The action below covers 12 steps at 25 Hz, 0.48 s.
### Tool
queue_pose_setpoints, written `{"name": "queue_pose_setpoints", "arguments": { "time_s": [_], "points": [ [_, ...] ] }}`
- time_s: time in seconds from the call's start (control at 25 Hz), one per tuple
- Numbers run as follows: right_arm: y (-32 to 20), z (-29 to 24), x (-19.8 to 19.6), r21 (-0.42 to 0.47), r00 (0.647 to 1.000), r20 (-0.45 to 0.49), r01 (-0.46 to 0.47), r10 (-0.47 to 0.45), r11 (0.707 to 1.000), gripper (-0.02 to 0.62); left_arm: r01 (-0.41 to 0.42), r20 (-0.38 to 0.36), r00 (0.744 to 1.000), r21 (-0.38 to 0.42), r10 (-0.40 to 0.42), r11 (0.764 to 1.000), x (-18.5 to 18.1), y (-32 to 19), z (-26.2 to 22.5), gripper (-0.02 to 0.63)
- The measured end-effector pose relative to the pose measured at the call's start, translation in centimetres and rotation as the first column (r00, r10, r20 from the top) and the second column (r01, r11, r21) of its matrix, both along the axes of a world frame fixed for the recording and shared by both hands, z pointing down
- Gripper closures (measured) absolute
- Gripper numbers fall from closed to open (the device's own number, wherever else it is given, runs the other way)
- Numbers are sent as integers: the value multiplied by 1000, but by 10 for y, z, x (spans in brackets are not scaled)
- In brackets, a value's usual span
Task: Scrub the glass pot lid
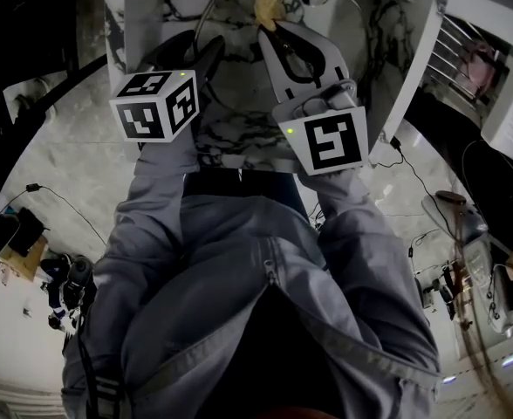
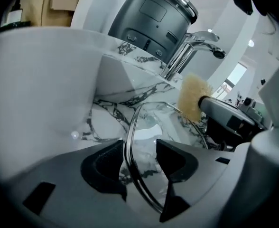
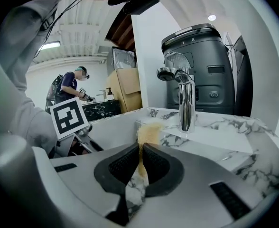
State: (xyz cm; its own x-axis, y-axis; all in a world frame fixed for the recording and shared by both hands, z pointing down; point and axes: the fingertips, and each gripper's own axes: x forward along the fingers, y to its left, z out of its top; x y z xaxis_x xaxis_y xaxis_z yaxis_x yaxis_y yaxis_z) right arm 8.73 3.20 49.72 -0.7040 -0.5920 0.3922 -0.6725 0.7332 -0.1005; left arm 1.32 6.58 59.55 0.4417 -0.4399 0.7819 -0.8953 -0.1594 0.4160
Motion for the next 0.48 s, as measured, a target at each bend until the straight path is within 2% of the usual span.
{"name": "queue_pose_setpoints", "arguments": {
  "time_s": [0.28,0.36,0.48],
  "points": [
    [-3,6,4,-6,999,-16,32,-32,999,552,-18,-56,998,-99,13,995,7,9,15,372],
    [-3,10,5,-18,998,-37,44,-45,999,552,4,-47,999,-105,-9,995,4,7,14,439],
    [0,12,5,-26,995,-72,70,-72,997,552,19,-42,999,-109,-24,994,3,7,11,446]
  ]
}}
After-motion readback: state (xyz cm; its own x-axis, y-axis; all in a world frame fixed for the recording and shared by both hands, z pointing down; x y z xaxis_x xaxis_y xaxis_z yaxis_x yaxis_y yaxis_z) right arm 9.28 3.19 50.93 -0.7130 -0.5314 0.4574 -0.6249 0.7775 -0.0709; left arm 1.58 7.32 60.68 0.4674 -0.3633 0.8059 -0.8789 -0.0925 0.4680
